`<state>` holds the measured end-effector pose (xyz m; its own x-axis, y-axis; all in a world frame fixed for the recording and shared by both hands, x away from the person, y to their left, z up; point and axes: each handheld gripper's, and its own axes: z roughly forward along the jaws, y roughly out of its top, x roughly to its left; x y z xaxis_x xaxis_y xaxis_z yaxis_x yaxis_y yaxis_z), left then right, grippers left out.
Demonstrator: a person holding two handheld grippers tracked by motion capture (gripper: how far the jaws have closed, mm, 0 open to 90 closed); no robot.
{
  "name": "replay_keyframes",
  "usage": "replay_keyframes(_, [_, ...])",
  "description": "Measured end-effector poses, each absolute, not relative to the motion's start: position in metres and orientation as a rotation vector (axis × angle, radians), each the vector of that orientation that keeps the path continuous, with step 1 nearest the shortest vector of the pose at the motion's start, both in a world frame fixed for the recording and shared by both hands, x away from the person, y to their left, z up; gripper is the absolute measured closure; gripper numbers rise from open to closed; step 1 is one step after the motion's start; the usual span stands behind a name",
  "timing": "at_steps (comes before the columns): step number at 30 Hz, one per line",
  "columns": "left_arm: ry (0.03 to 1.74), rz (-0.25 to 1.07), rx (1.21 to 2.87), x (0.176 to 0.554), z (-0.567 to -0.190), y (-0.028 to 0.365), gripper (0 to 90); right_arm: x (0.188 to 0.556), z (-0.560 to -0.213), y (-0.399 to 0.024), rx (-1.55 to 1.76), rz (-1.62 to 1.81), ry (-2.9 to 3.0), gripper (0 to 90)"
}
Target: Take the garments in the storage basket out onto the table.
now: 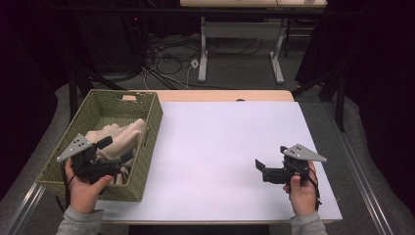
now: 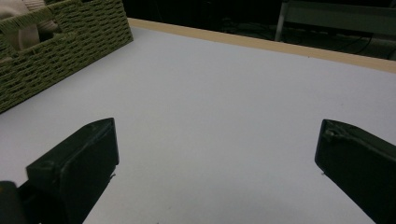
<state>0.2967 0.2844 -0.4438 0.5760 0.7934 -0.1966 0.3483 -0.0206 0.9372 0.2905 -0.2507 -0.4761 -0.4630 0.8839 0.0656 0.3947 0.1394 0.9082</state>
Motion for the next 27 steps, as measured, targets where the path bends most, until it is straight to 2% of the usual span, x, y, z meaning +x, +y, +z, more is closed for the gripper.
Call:
replay_keyframes(15, [1.043, 0.496, 1.608, 0.301, -0.435, 0.310, 0.4, 0.293, -0.481, -0.251, 1.234, 1.278, 1.930, 0.0])
replay_keyframes(27, [1.109, 0.459, 1.705, 0.318, -0.431, 0.327, 0.4, 0.294, -0.483, -0.249, 1.245, 1.263, 1.938, 0.0])
